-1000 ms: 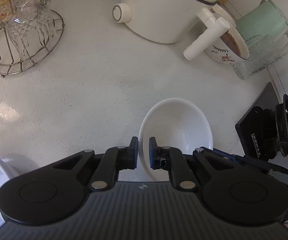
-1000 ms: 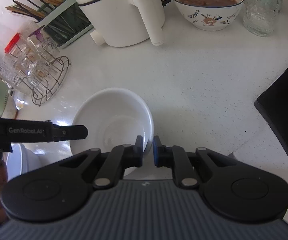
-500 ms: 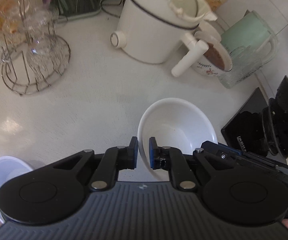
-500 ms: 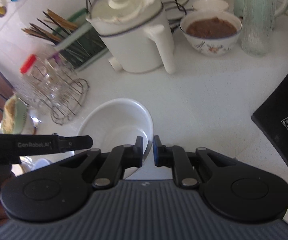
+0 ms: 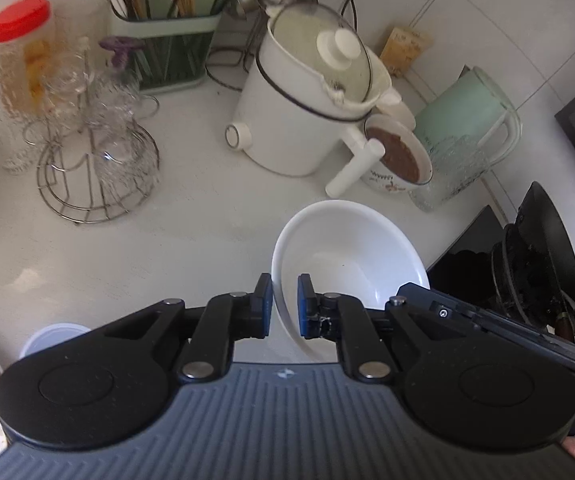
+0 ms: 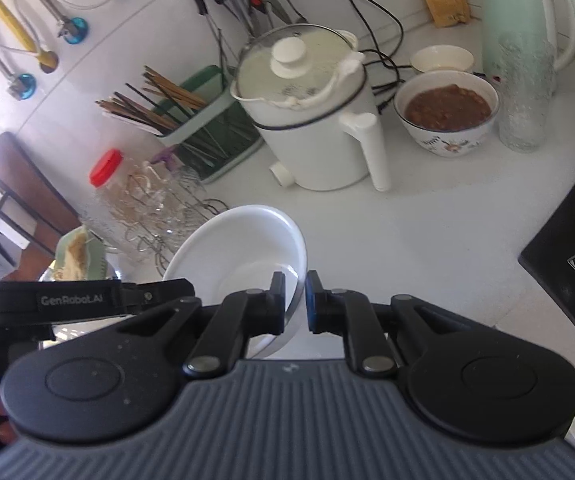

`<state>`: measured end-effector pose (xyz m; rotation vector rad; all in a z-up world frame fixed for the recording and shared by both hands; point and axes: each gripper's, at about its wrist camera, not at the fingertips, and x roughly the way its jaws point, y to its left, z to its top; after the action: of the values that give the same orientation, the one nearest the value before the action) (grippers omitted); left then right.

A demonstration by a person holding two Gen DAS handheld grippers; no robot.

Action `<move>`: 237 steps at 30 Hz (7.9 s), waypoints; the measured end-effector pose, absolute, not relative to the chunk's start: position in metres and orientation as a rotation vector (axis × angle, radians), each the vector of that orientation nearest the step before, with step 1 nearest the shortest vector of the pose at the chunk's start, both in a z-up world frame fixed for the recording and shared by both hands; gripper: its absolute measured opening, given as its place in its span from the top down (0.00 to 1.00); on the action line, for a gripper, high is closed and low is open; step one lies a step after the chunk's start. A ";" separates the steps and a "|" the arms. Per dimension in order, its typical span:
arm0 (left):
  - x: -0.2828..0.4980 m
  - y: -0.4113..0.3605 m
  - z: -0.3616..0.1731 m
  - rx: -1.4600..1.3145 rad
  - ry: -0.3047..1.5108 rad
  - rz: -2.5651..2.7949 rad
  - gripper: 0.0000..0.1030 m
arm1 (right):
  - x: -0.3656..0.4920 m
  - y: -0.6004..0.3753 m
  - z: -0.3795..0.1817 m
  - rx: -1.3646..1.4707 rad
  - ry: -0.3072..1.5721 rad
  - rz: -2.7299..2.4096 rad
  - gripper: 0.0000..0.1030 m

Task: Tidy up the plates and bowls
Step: 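Lift the white ceramic bowl with both grippers and carry it toward the bowl stack, then lower the white ceramic bowl into the nested plastic bowls with both grippers, then lift the nested bowl stack with both grippers and carry it toward the plate stack, then lower the bowl stack onto the leaf-pattern plate stack with both grippers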

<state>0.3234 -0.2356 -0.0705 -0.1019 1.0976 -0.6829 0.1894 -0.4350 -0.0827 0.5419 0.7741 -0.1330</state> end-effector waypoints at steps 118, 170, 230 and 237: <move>0.310 -0.089 -0.213 -0.321 1.358 -0.340 0.72 | 0.265 -0.323 -0.191 0.412 1.160 0.170 0.89; 0.312 0.002 -0.116 -0.479 1.094 -0.235 0.80 | 0.276 -0.250 -0.112 0.350 1.054 0.282 0.80; 0.257 0.113 -0.105 -0.331 1.017 -0.016 0.76 | 0.263 -0.147 -0.115 0.291 0.975 0.353 0.59; 0.216 0.100 -0.046 -0.317 0.884 -0.030 0.73 | 0.230 -0.166 -0.069 0.299 0.837 0.386 0.59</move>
<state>0.2155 0.1002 -0.0463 -0.3172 0.8841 -0.0303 0.2304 -0.1662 -0.0691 0.2988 0.8368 0.3855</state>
